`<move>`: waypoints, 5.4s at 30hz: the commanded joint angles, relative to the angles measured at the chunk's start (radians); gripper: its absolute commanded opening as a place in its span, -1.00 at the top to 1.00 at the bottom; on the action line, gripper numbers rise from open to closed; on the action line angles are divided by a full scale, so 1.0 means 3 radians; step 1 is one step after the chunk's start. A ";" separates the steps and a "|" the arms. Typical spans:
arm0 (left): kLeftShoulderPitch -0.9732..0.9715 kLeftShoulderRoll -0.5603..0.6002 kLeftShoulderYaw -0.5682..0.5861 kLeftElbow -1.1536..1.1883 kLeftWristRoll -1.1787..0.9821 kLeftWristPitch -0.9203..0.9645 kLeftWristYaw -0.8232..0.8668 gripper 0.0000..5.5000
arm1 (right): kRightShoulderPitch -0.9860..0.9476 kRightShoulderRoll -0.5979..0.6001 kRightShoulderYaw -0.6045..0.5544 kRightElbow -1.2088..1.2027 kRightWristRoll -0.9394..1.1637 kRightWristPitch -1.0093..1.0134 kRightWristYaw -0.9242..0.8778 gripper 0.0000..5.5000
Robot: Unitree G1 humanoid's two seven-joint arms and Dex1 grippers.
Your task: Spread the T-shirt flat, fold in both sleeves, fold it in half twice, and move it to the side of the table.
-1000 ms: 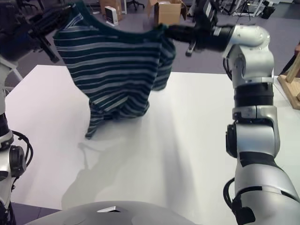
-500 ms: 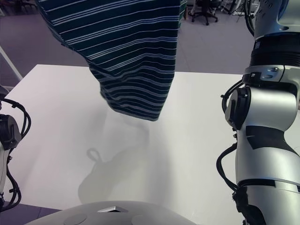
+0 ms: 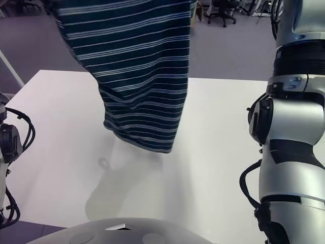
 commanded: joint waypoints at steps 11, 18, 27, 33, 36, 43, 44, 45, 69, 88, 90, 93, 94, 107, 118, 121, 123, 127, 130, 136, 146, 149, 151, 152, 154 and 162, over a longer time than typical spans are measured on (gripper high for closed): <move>0.1445 0.0172 -0.0707 -0.0981 0.0287 -0.0936 -0.0537 1.00 | 0.1538 -0.0302 0.0372 -0.1150 0.0170 0.0131 0.1060 0.98; 0.2803 0.0596 -0.0890 -0.2888 -0.0511 0.0318 -0.0959 1.00 | 0.2953 -0.0668 0.0470 -0.2690 0.0471 0.0886 0.1319 0.98; 0.2818 0.0810 -0.0061 -0.3156 -0.1147 0.1163 -0.0928 1.00 | 0.2452 -0.1049 0.0098 -0.2660 0.0938 0.1498 0.1571 0.98; 0.4002 0.0967 -0.0348 -0.3956 -0.0988 0.1306 -0.0956 1.00 | 0.3712 -0.1621 0.0269 -0.3357 0.0790 0.1299 0.1798 0.98; 0.4451 0.0849 -0.0955 -0.3855 -0.0253 0.0957 -0.0803 1.00 | 0.4261 -0.1409 0.0541 -0.3551 0.0394 0.1024 0.1413 0.98; 0.4890 0.0688 -0.1166 -0.3798 -0.0155 0.1045 -0.0616 0.76 | 0.5179 -0.1589 0.0859 -0.3773 -0.0087 0.0690 0.1233 1.00; 0.4902 0.0679 -0.1111 -0.3828 -0.0245 0.1111 -0.0610 0.70 | 0.5194 -0.1658 0.0831 -0.3777 -0.0067 0.0714 0.1282 1.00; 0.4947 0.0695 -0.1012 -0.3885 -0.0419 0.1209 -0.0619 0.62 | 0.5177 -0.1763 0.0806 -0.3676 -0.0123 0.0649 0.1340 0.90; 0.4854 0.0294 -0.0734 -0.2856 0.0037 0.1709 0.0201 0.07 | 0.2667 0.1097 0.0974 0.0035 -0.0514 0.0708 -0.1036 0.26; 0.4748 0.0893 -0.0569 -0.2413 0.0677 0.1672 0.0145 0.07 | 0.2594 0.0759 0.0806 0.0185 -0.0912 0.0387 -0.1397 0.26; 0.4730 0.0871 -0.0530 -0.2333 0.0674 0.1596 0.0134 0.07 | 0.2554 0.0762 0.0703 0.0045 -0.0815 0.0279 -0.1382 0.26; 0.4727 0.0688 -0.0394 -0.2536 0.0290 0.1555 0.0002 0.07 | 0.2584 0.0674 0.0605 -0.0396 -0.0694 0.0280 -0.1189 0.26; 0.4728 0.0616 -0.0328 -0.2668 0.0083 0.1591 -0.0069 0.07 | 0.2616 0.0656 0.0589 -0.0534 -0.0651 0.0321 -0.1122 0.26; 0.4258 0.0600 0.0086 -0.2756 -0.0442 0.1740 -0.0338 0.07 | 0.4033 -0.0465 0.0955 -0.2053 -0.0387 0.0592 0.0506 0.26; 0.5027 -0.0024 0.0672 -0.3245 -0.0614 0.2353 0.0498 0.07 | 0.5044 -0.1003 0.0562 -0.2278 -0.0277 0.0659 0.0397 0.26; 0.5374 -0.0354 0.0991 -0.3597 -0.0961 0.2802 0.0735 0.07 | 0.5151 -0.0798 0.0297 -0.2552 0.0016 0.0893 0.0135 0.26; 0.5752 -0.0641 0.1023 -0.3749 -0.1098 0.3094 0.0942 0.07 | 0.5070 -0.0491 0.0018 -0.2763 0.0438 0.1216 -0.0158 0.26; 0.6170 -0.0997 0.0684 -0.3670 -0.1001 0.3150 0.1223 0.07 | 0.4957 -0.0191 -0.0389 -0.2868 0.0933 0.1590 -0.0484 0.26; 0.6194 -0.1146 0.0518 -0.3461 -0.0941 0.3094 0.1337 0.07 | 0.4919 -0.0164 -0.0465 -0.2798 0.0959 0.1632 -0.0563 0.26; 0.6192 -0.1225 0.0413 -0.3361 -0.0954 0.2928 0.1378 0.38 | 0.4835 -0.0117 -0.0466 -0.2692 0.0911 0.1613 -0.0636 0.24; 0.6068 -0.1399 0.0630 -0.3519 -0.1553 0.2755 0.1263 1.00 | 0.4808 -0.0056 -0.0445 -0.2570 0.0839 0.1513 -0.0686 0.24; 0.6063 -0.1166 0.0828 -0.3676 -0.1814 0.2805 0.1074 1.00 | 0.4829 -0.0062 -0.0449 -0.2494 0.0799 0.1463 -0.0675 0.24; 0.5978 -0.0974 0.0951 -0.3771 -0.1949 0.2873 0.0997 1.00 | 0.4849 -0.0067 -0.0454 -0.2474 0.0772 0.1442 -0.0657 0.24; 0.5925 -0.0866 0.0983 -0.3842 -0.2023 0.2926 0.0960 1.00 | 0.4863 -0.0071 -0.0458 -0.2470 0.0763 0.1437 -0.0648 0.24; 0.5834 -0.0662 0.0915 -0.3971 -0.2100 0.3031 0.0890 1.00 | 0.4883 -0.0078 -0.0438 -0.2471 0.0747 0.1435 -0.0620 0.24; 0.5158 -0.0262 0.0486 -0.4170 -0.2265 0.3432 0.0951 1.00 | 0.4981 -0.0110 -0.0302 -0.2513 0.0610 0.1389 -0.0509 0.24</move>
